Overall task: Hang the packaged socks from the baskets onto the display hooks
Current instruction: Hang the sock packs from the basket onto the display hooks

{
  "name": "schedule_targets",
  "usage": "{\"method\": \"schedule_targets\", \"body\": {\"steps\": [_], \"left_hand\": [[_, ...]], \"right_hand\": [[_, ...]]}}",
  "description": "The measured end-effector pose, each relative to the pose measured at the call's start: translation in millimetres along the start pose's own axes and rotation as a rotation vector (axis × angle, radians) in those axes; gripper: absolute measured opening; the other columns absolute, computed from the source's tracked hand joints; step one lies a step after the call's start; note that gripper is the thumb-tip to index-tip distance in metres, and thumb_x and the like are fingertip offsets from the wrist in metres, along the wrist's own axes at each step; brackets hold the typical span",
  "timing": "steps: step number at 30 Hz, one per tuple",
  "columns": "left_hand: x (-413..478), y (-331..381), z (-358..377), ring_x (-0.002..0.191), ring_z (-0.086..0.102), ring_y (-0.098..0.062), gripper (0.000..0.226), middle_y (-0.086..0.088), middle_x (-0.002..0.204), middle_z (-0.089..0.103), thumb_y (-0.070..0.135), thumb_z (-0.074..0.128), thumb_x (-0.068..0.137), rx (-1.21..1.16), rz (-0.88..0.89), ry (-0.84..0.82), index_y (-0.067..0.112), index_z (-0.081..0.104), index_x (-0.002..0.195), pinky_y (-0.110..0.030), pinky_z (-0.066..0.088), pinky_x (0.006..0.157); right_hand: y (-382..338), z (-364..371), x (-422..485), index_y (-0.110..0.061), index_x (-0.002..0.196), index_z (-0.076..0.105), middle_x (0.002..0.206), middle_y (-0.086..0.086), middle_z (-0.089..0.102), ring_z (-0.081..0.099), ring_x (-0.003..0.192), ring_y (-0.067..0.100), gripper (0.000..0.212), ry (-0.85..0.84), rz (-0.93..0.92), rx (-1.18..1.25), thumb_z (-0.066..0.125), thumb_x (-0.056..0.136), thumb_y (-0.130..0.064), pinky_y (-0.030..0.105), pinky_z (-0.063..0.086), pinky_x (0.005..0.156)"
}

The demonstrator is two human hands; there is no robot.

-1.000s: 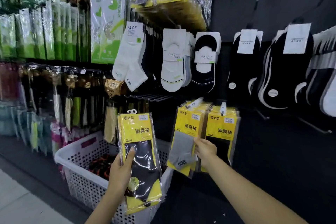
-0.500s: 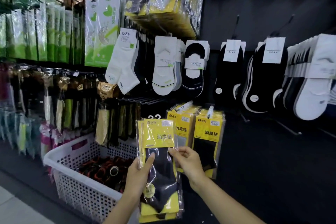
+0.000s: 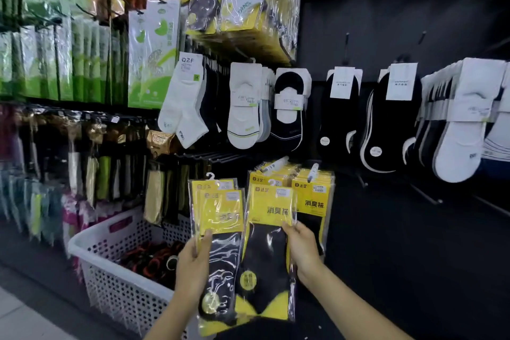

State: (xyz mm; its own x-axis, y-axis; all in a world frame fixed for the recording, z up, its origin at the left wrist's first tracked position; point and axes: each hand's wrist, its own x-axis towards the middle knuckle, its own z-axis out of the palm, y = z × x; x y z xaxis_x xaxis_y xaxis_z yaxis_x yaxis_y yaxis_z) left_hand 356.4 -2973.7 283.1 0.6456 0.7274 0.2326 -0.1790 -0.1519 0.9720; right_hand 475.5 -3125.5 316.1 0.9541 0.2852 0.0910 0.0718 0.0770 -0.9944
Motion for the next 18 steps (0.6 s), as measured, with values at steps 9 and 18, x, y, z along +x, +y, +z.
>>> {"method": "schedule_targets", "body": {"steps": [9, 18], "left_hand": [[22, -12, -31, 0.115, 0.048, -0.018, 0.061, -0.005, 0.136, 0.05, 0.052, 0.046, 0.089, 0.005, 0.064, 0.139, 0.013, 0.045, 0.136, -0.037, 0.034, 0.099], [30, -21, -36, 0.127, 0.043, -0.026, 0.075, -0.016, 0.146, 0.039, 0.054, 0.046, 0.088, 0.005, 0.037, 0.119, 0.001, 0.035, 0.14, -0.044, 0.032, 0.107]], "right_hand": [[-10, 29, 44, 0.009, 0.114, 0.053, 0.116, 0.02, 0.058, 0.055, 0.109, 0.034, 0.032, 0.133, -0.064, -0.157, 0.048, 0.099, -0.019, 0.046, 0.044, 0.095], [27, 34, 64, 0.0, 0.109, 0.065, 0.108, 0.015, 0.064, 0.059, 0.104, 0.03, 0.028, 0.205, 0.221, 0.02, 0.061, 0.092, -0.023, 0.04, 0.049, 0.095]]}}
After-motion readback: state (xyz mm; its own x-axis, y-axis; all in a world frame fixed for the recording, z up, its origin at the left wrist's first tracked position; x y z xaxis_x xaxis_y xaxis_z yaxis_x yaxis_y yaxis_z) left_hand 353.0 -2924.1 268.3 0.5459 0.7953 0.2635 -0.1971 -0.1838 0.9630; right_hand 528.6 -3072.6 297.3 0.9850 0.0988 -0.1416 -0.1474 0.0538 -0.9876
